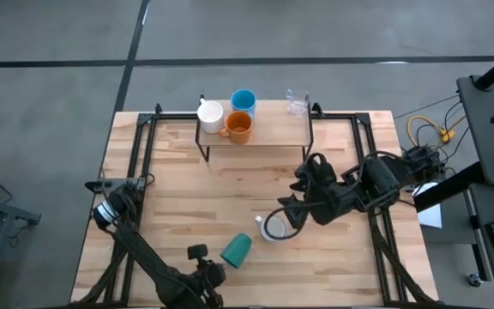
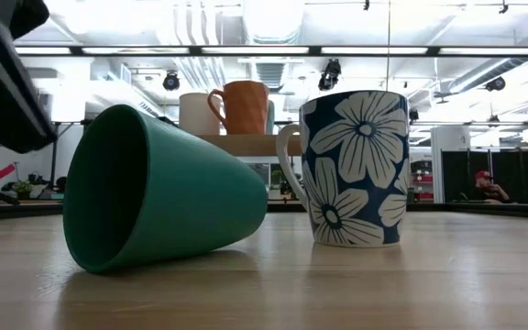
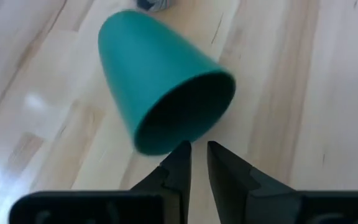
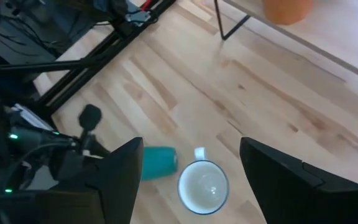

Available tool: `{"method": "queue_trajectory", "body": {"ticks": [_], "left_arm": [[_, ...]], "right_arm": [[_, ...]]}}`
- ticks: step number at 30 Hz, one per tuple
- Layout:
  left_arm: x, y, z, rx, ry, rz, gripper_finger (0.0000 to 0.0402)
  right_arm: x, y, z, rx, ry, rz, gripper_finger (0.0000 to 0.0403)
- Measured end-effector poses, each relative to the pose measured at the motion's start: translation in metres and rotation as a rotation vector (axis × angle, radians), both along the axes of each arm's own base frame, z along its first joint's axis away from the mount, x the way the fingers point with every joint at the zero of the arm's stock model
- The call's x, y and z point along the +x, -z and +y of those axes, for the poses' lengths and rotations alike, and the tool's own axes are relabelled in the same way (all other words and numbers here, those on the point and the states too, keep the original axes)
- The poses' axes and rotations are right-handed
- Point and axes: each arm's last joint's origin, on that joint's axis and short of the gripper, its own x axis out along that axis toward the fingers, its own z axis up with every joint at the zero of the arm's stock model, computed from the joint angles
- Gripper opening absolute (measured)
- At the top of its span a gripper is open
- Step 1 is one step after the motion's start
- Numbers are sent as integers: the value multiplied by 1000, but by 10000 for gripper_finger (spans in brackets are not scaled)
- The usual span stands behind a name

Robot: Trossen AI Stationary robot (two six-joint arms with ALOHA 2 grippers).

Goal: Stack small to large cups/mugs on shelf
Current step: Put the dark green cup on the shelf

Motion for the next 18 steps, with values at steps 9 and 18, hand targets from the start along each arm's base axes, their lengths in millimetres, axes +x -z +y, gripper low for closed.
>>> {"method": "queue_trajectory", "body": {"ticks": [9, 18], "left_arm": [[18, 15, 18, 51, -127, -63, 38], [47, 14, 54, 192, -152, -67, 38]], "right_arm": [[-4, -2, 13, 27, -19, -32, 260], [-7, -2, 18, 36, -13, -44, 260]]}}
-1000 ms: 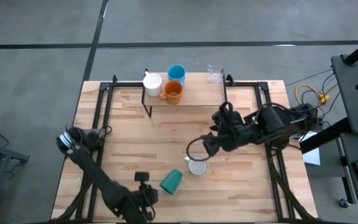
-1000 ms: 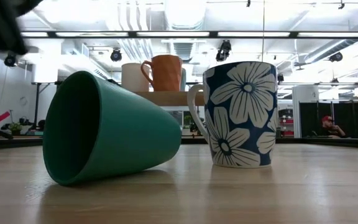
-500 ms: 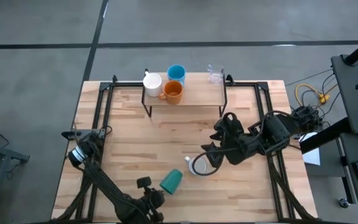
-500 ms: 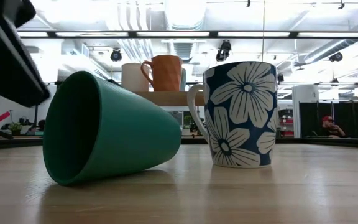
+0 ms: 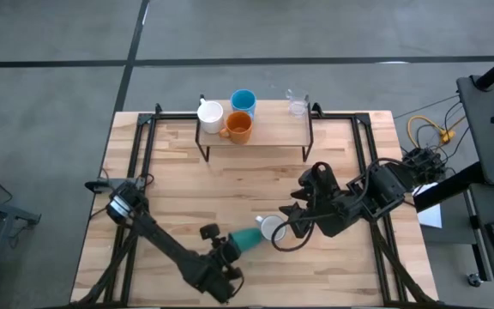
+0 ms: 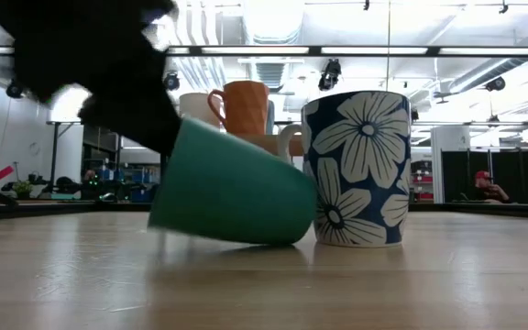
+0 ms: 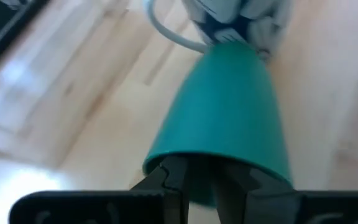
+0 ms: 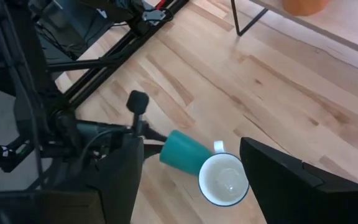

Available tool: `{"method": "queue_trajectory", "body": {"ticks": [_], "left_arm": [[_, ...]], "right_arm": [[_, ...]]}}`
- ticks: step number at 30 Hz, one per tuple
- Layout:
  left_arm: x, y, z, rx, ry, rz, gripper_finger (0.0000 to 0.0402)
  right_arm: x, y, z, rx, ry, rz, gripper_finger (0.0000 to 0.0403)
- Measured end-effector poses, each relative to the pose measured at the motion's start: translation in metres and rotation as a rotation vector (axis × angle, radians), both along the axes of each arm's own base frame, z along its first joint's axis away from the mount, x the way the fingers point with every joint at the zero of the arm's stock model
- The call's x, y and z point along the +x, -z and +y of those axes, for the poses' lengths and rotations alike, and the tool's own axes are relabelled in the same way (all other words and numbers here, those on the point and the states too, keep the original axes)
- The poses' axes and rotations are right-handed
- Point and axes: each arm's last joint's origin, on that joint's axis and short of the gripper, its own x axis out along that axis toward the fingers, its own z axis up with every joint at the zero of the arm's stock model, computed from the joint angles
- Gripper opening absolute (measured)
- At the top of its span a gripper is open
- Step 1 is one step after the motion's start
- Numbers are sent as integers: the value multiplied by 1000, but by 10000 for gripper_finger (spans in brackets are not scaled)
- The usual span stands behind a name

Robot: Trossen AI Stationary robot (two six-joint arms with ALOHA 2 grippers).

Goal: Stack small to large cups/mugs on shelf
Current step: Put the dark green cup on the shelf

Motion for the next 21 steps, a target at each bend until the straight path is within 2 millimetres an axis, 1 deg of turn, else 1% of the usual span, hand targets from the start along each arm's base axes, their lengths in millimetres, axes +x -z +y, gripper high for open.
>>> {"method": "queue_trajectory", "body": {"ticks": [5, 10, 13, 21], "left_arm": [[13, -5, 16, 42, -20, -22, 38], [28, -22, 21, 57, 69, -68, 38], [36, -29, 24, 66, 112, -80, 38], [46, -38, 43, 86, 129, -58, 38]], "right_arm": [[0, 0, 0, 1, 4, -1, 260], [0, 0, -1, -15, 11, -5, 260], [0, 0, -1, -26, 16, -7, 260], [0, 0, -2, -51, 5, 1, 260]]}}
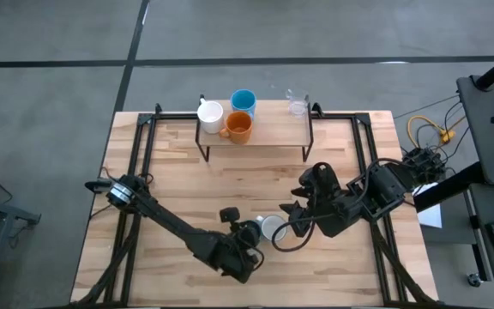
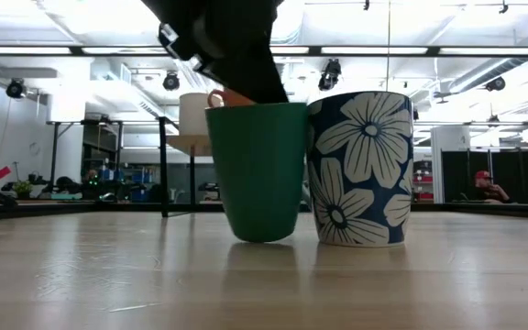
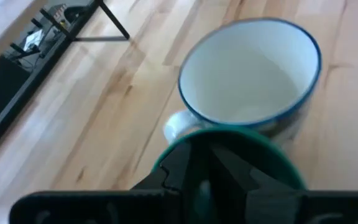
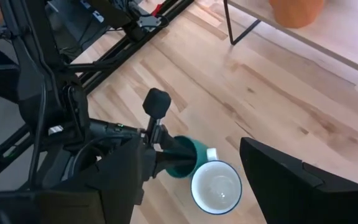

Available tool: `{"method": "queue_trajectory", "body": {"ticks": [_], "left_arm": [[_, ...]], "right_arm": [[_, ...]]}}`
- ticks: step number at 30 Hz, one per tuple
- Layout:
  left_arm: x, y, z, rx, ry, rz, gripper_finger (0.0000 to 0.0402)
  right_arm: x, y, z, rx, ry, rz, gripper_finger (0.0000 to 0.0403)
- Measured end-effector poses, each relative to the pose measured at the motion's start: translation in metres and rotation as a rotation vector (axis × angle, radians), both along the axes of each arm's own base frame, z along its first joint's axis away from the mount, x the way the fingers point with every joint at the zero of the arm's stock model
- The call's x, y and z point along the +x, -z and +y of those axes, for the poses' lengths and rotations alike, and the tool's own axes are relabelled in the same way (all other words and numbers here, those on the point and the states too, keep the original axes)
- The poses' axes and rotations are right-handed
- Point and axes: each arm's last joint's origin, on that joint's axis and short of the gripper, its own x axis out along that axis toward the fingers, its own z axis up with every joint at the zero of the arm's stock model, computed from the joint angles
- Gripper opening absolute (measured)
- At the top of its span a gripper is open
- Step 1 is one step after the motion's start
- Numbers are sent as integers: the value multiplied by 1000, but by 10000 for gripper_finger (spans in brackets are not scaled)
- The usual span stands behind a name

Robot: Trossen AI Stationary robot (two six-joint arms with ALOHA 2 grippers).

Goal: Stack small to large cups/mugs on shelf
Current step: Put the dark green cup on the shelf

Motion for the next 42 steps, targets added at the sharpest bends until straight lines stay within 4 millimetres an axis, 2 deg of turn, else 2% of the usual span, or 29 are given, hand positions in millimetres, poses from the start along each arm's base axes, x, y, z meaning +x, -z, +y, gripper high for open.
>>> {"method": "queue_trajectory", "body": {"ticks": [7, 10, 14, 17, 20, 24, 28, 31, 33, 36, 42], "left_arm": [[5, -2, 11, 2, 2, 20, 38], [4, -10, 15, 1, 4, 18, 38], [-2, -35, 21, 17, 48, 4, 38], [-14, -65, 28, 40, 90, -15, 38], [-36, -106, 40, 55, 115, -49, 38], [-80, -166, 63, 2, 200, -130, 38], [-127, -214, 88, -154, 319, -248, 38], [-156, -236, 101, -227, 343, -339, 38], [-169, -243, 105, -234, 357, -361, 38], [-180, -242, 103, -250, 382, -312, 38], [-182, -217, 97, -395, 374, -38, 38]], "right_arm": [[-1, 1, -1, -13, -2, 17, 260], [-1, 1, -1, -22, -10, 23, 260], [-2, 1, -1, -33, -20, 27, 260], [-2, 1, -1, -39, -27, 28, 260], [-3, 1, -1, -52, -65, 44, 260], [3, 7, 2, -10, -245, 140, 260], [24, 23, 9, 28, -524, 245, 260], [45, 40, 12, 19, -723, 286, 260], [59, 51, 10, 3, -801, 307, 260], [80, 71, 5, -71, -867, 356, 260], [111, 110, -4, -171, -1004, 456, 253]]}}
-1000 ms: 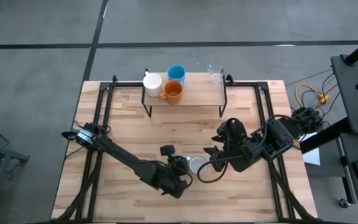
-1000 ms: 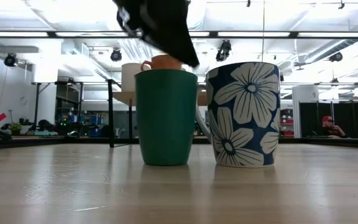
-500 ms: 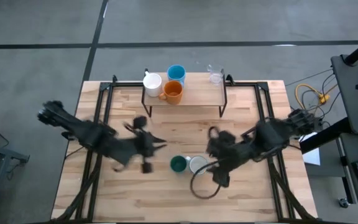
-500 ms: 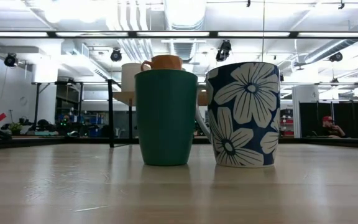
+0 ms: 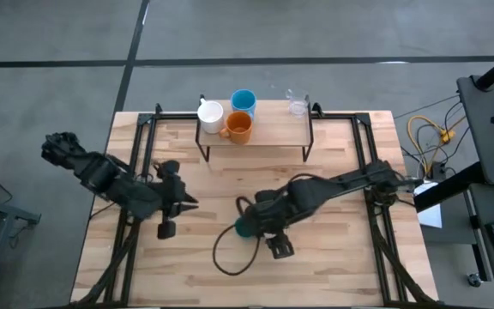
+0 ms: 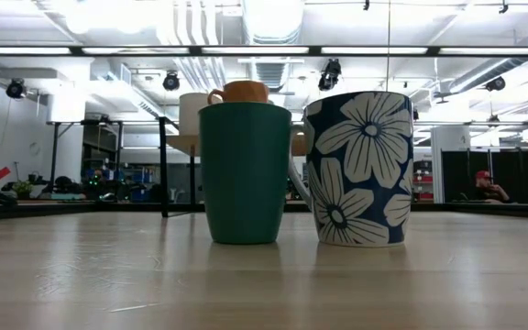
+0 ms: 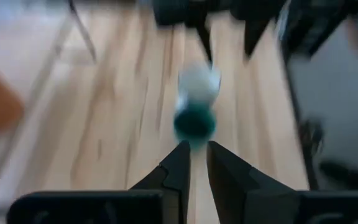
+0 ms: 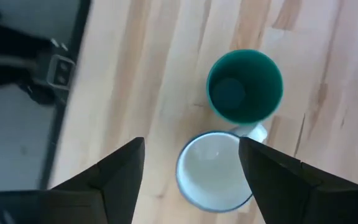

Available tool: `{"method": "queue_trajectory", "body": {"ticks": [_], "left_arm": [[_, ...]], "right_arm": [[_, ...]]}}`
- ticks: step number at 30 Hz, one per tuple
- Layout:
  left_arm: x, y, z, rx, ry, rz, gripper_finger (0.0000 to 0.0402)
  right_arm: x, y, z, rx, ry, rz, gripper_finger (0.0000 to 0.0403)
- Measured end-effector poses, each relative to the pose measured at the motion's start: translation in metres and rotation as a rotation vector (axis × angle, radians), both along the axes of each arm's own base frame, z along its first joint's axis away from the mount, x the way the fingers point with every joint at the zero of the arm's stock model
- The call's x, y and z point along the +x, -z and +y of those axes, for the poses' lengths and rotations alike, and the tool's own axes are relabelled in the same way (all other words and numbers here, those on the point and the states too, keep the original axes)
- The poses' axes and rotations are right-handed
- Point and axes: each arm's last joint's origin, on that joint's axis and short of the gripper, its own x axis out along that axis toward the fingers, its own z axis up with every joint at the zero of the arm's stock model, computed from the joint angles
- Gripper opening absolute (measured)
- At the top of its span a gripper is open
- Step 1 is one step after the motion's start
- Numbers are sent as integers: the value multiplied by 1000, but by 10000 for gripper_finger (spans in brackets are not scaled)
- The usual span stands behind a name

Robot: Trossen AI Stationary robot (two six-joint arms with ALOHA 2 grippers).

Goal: Stack small to large cups/mugs on shelf
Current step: Put the dark green cup on the shelf

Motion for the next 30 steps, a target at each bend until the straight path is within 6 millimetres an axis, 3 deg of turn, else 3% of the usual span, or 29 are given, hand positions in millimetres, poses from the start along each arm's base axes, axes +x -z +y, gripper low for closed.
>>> {"method": "queue_trajectory", "body": {"ticks": [6, 10, 17, 30], "left_arm": [[3, 36, -6, 11, -86, 379, 38], [4, 49, -7, 60, -156, 511, 38], [1, 48, -4, 72, -164, 500, 38], [-9, 40, 2, 54, -169, 458, 38]], "right_arm": [[22, 34, -4, -43, -54, 64, 249], [35, 55, 0, -49, -72, 74, 249], [56, 74, 8, 8, -56, 1, 249], [67, 101, 10, 1, -29, 44, 247]]}}
